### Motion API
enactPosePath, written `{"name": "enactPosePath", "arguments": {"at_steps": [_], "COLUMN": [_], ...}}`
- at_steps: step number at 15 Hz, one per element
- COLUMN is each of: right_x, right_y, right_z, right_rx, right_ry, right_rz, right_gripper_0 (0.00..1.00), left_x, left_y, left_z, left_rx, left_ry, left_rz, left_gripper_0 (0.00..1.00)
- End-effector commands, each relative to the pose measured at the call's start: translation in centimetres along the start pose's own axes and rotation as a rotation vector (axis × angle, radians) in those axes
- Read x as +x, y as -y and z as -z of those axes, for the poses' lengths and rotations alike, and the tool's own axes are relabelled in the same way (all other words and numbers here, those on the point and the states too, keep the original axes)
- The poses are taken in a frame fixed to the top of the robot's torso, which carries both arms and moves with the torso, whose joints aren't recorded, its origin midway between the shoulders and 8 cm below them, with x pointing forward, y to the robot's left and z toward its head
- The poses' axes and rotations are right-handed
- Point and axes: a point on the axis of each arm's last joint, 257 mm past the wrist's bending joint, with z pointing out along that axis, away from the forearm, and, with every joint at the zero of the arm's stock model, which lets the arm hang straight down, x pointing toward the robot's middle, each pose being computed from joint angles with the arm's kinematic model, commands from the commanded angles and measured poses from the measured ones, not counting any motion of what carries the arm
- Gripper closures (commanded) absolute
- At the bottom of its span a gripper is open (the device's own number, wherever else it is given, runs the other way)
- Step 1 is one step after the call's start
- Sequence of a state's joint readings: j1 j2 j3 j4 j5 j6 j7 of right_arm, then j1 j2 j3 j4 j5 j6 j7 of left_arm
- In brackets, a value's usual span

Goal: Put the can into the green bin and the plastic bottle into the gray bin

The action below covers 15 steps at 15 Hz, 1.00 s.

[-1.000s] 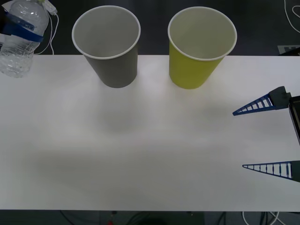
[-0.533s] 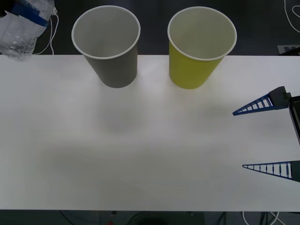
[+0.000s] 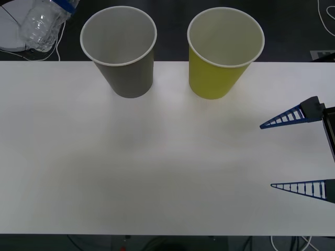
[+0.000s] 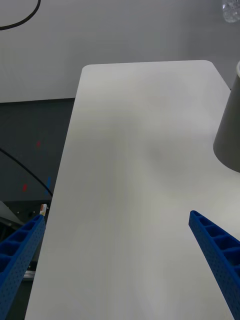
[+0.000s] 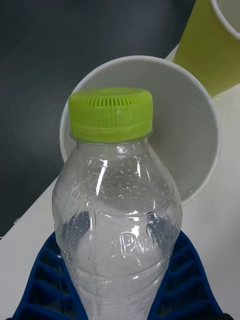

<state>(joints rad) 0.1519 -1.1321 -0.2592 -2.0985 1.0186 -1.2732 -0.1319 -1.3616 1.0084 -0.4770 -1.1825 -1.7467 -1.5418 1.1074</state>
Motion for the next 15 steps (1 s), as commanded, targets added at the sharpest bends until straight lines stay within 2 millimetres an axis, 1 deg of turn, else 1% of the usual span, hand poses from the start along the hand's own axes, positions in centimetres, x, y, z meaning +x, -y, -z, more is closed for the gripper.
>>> {"name": "enactPosePath", "arguments": {"at_steps": [1, 3, 4, 9, 12, 15], "right_x": [0.0, 0.0, 0.0, 0.0, 0.0, 0.0], "right_y": [0.0, 0.0, 0.0, 0.0, 0.0, 0.0], "right_z": [0.0, 0.0, 0.0, 0.0, 0.0, 0.0], "right_rx": [0.000, 0.000, 0.000, 0.000, 0.000, 0.000], "right_ry": [0.000, 0.000, 0.000, 0.000, 0.000, 0.000], "right_rz": [0.000, 0.000, 0.000, 0.000, 0.000, 0.000], "right_gripper_0": [0.00, 0.00, 0.00, 0.00, 0.00, 0.00], "left_x": [-1.9, -3.4, -3.8, -7.1, -8.1, -8.2], "left_y": [0.4, 0.7, 0.9, 2.3, 3.2, 3.4], "left_z": [-1.0, -1.8, -2.0, -3.0, -3.7, -4.1], "left_rx": [-0.001, -0.034, -0.041, 0.006, 0.015, 0.010], "left_ry": [0.000, -0.011, -0.019, -0.001, -0.003, -0.011], "left_rz": [-0.011, -0.044, -0.049, -0.004, -0.003, -0.008], "left_gripper_0": [1.00, 1.00, 1.00, 1.00, 1.00, 1.00]}}
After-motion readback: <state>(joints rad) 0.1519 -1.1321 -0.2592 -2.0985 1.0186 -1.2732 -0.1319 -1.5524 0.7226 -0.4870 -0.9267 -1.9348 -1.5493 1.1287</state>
